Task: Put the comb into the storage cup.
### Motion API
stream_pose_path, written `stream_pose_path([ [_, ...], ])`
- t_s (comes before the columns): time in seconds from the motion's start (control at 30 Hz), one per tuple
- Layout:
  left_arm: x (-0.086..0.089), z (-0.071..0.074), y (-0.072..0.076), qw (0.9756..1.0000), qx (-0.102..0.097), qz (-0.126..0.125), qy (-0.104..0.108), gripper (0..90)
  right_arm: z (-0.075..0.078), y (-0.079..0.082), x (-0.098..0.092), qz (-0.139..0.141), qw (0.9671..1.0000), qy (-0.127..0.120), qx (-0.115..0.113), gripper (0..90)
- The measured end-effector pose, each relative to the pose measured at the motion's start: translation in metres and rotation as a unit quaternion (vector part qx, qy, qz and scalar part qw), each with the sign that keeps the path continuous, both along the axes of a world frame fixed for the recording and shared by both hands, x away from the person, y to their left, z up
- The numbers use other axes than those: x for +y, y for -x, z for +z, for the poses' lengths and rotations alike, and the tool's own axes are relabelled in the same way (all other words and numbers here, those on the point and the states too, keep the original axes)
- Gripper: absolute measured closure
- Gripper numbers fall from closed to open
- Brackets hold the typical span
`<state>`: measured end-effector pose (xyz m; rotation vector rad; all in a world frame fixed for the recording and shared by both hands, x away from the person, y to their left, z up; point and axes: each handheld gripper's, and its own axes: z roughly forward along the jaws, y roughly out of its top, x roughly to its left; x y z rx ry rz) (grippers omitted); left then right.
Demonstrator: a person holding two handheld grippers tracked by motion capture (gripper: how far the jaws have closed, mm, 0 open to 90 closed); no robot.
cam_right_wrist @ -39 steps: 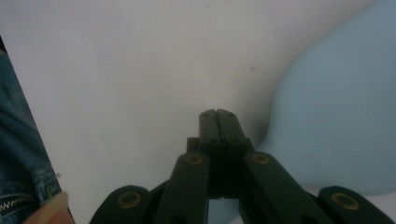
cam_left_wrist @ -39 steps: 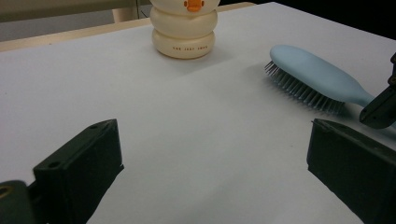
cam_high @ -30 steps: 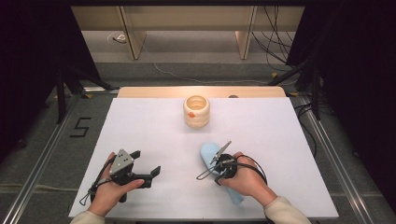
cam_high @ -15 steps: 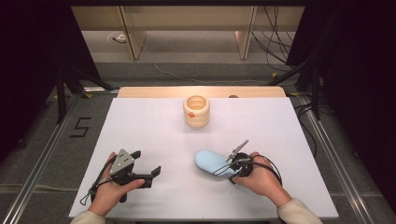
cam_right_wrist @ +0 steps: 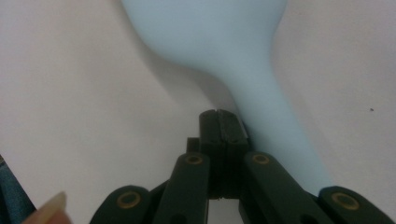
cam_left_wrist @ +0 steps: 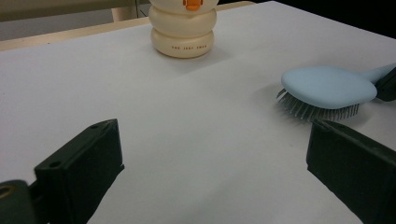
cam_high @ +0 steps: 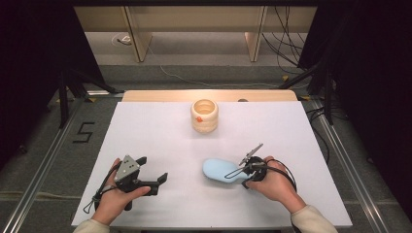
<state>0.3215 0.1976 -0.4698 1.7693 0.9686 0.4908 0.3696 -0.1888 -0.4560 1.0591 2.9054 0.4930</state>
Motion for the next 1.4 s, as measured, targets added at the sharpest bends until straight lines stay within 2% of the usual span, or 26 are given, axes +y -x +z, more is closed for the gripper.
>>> stream_pose_path([
  [0.27,0.000,0.000,0.000,1.0000,0.000,0.000,0.001,3.2,-0.002,-0.002,-0.002,-0.004,1.0000,0.005,-0.003,90.0],
  [0.67,0.000,0.000,0.000,1.0000,0.000,-0.001,-0.001,3.1,0.003,-0.001,-0.003,0.011,0.9999,0.002,-0.008,89.9],
  [0.87,-0.001,-0.001,0.000,1.0000,0.001,-0.002,-0.001,3.2,0.006,0.001,-0.003,0.034,0.9994,0.003,-0.006,82.5],
  [1.1,-0.001,0.000,0.000,1.0000,0.000,-0.003,-0.002,3.2,0.010,0.002,-0.002,0.045,0.9989,0.005,-0.009,75.2],
  [1.13,-0.001,0.000,0.000,1.0000,0.000,-0.003,-0.002,3.2,0.010,0.003,-0.002,0.054,0.9985,0.001,-0.006,71.0],
  [1.4,-0.001,-0.001,0.000,1.0000,0.000,-0.004,-0.003,3.2,0.017,0.005,-0.004,0.073,0.9970,-0.024,0.007,58.4],
])
